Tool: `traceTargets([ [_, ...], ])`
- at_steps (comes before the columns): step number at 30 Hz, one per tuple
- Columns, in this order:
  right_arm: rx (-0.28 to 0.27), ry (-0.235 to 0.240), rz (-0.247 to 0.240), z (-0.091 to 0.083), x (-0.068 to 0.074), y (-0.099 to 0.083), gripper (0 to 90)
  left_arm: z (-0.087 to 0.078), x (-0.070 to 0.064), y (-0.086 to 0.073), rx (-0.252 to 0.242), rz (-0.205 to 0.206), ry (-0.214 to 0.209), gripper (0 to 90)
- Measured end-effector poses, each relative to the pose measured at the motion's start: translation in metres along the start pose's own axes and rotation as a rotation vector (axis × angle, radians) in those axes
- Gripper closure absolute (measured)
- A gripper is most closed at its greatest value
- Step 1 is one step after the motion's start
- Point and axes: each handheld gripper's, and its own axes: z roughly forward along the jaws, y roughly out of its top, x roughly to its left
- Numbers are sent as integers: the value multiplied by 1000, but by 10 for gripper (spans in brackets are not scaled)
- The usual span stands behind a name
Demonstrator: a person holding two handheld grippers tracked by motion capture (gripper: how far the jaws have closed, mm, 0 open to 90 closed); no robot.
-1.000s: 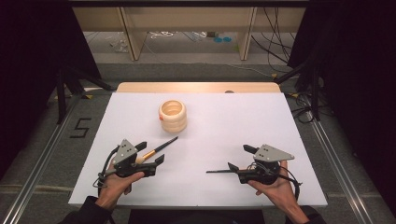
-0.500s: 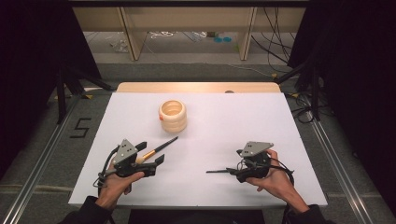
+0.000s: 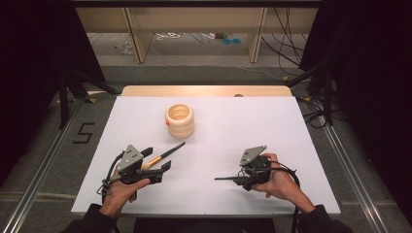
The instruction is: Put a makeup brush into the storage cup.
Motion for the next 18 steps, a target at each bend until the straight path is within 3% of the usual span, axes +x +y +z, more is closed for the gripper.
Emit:
traceTargets([
  [5,62,23,-35,5,-1,5,397,0,0,0,1,1,-2,159],
  [18,174,60,-35,13,-7,19,482,1,0,0,1,0,-3,159],
])
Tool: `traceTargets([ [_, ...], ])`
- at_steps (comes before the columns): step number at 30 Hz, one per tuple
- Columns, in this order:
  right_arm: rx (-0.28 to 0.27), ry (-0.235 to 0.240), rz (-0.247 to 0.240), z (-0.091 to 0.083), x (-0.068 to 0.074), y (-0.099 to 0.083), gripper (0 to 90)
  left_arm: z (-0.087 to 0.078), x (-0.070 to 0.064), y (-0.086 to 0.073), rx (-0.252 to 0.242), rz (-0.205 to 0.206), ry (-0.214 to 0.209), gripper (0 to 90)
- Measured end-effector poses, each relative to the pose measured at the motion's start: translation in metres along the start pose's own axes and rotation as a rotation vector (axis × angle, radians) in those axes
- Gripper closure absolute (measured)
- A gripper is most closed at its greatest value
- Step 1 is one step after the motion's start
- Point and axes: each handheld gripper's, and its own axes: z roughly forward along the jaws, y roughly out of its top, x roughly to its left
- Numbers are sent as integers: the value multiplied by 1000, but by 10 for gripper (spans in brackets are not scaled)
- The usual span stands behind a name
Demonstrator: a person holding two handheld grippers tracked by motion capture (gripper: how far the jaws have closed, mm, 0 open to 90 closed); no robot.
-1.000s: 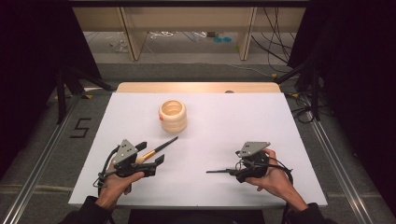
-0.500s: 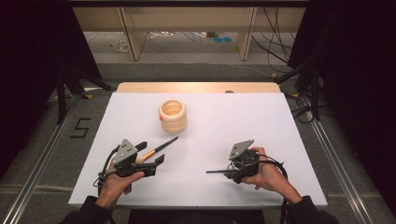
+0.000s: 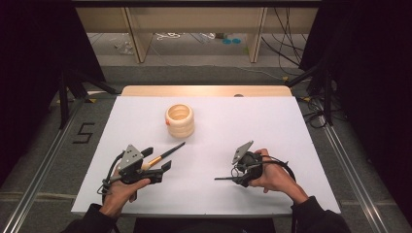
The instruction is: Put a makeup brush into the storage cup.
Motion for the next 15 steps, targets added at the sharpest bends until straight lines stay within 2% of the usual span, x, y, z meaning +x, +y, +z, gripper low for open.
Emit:
traceTargets([
  [6,64,17,-39,1,-2,7,531,0,0,0,-2,-5,0,159],
  [8,60,14,-39,1,-2,7,535,0,-1,0,-4,-12,0,159],
  [15,107,25,-59,2,-5,12,563,0,-1,0,-4,-12,0,159],
])
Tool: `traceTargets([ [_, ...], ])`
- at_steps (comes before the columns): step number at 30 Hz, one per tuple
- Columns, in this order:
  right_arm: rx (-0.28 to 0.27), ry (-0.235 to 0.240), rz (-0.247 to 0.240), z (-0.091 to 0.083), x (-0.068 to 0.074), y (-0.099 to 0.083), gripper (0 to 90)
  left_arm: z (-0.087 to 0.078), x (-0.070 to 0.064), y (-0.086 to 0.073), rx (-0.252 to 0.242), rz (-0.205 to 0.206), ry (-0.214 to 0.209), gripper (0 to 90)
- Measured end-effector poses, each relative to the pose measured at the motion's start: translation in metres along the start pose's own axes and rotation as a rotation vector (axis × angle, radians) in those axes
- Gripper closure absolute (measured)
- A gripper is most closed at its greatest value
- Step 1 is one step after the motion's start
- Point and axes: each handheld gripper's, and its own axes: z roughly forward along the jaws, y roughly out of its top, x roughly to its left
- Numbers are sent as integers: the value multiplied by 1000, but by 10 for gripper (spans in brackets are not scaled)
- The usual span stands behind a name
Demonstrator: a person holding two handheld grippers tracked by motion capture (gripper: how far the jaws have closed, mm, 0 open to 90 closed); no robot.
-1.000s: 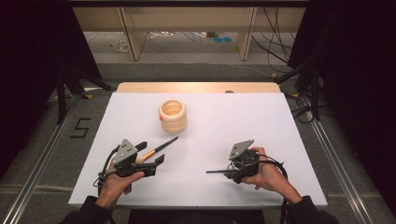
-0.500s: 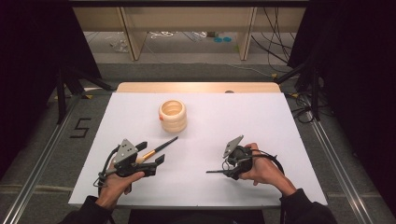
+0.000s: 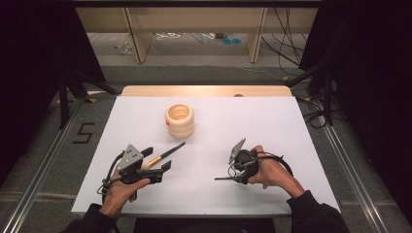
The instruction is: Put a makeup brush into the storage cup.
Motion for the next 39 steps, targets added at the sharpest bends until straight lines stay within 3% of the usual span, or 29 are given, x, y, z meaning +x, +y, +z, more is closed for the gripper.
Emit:
traceTargets([
  [8,45,3,-43,4,0,8,605,0,0,0,0,-8,0,159],
  [9,64,4,-78,5,-2,9,622,0,0,0,0,-10,0,158],
  [22,114,1,-131,8,-5,14,672,0,0,0,0,-3,-1,159],
  [25,127,9,-119,9,-3,15,682,0,0,0,0,-3,-1,159],
  [29,142,12,-152,10,-4,19,694,0,0,0,0,-3,-1,159],
  [39,171,21,-157,11,-5,21,725,-1,0,0,0,4,-1,159],
])
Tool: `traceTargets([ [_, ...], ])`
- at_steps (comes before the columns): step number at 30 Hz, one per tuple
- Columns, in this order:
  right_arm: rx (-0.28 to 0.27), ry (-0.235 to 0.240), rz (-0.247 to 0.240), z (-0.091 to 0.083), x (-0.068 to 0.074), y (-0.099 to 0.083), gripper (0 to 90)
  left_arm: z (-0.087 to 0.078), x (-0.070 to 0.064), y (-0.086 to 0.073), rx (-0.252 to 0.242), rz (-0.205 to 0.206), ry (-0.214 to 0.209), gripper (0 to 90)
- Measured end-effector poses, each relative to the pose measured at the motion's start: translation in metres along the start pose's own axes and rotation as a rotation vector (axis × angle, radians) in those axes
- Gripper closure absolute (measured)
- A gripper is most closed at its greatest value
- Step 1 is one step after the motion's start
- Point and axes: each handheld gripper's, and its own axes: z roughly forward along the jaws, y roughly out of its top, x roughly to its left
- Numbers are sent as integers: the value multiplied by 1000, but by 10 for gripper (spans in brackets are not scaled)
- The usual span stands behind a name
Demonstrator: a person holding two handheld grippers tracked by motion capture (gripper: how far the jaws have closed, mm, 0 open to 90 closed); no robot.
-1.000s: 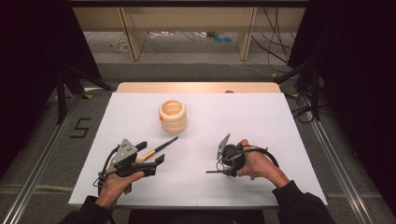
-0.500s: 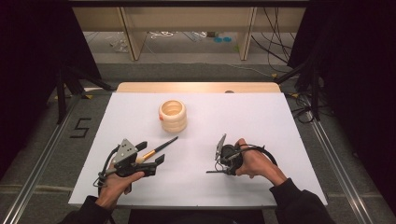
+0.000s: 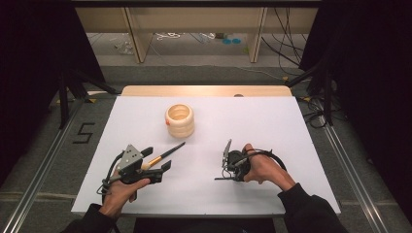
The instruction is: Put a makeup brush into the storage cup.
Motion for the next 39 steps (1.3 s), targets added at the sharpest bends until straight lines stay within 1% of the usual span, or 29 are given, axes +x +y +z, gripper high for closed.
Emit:
traceTargets([
  [2,7,12,-1,1,0,0,730,0,0,0,0,1,0,159],
  [3,12,15,11,1,1,0,732,0,0,0,-1,0,0,159],
  [4,12,14,2,1,0,0,733,0,0,0,-1,0,0,159],
  [6,18,20,4,2,0,0,739,0,0,0,-1,-4,0,160],
  [7,18,18,-5,1,0,0,742,0,0,0,-1,-6,0,159],
  [8,25,21,11,2,0,-1,745,0,0,0,0,-4,0,160],
  [12,28,22,1,2,-1,0,761,0,0,0,-1,0,0,159],
  [14,29,34,9,2,-1,0,772,0,0,0,-1,1,0,160],
  [15,27,38,-4,2,-2,0,778,0,0,0,-1,0,0,160],
  [17,31,40,-4,2,-3,1,780,0,0,0,-1,-2,1,160],
  [18,33,46,9,3,-2,1,781,0,0,0,-2,-3,0,160],
  [20,38,48,2,3,-3,1,783,0,0,0,-1,-3,0,160],
  [24,53,55,6,3,-4,4,789,0,0,0,-1,-2,0,160],
  [25,55,55,-8,3,-5,4,792,0,0,0,-1,-1,0,160],
  [26,63,60,4,3,-4,5,794,0,0,0,-1,-3,1,160],
  [27,60,56,-28,4,-7,5,801,0,0,0,-1,-6,1,160],
  [28,60,56,-28,4,-7,5,801,0,0,0,-1,-4,1,160],
  [30,82,65,-4,3,-5,7,809,0,0,0,-1,-2,0,160],
  [31,94,62,8,3,-5,8,814,0,0,0,-1,-2,1,160],
  [32,79,69,-8,4,-6,9,818,0,0,0,-2,-3,1,160],
  [33,86,63,-26,4,-7,9,823,0,0,0,-1,-3,1,161],
  [34,84,63,-29,5,-8,9,824,0,0,0,-1,-3,1,160],
  [35,104,66,-3,4,-6,10,825,0,0,0,-1,-4,1,160],
  [36,89,62,-32,5,-8,10,826,0,0,0,-1,-2,1,160],
  [39,97,69,-32,5,-9,12,828,0,0,0,-2,-2,1,160],
])
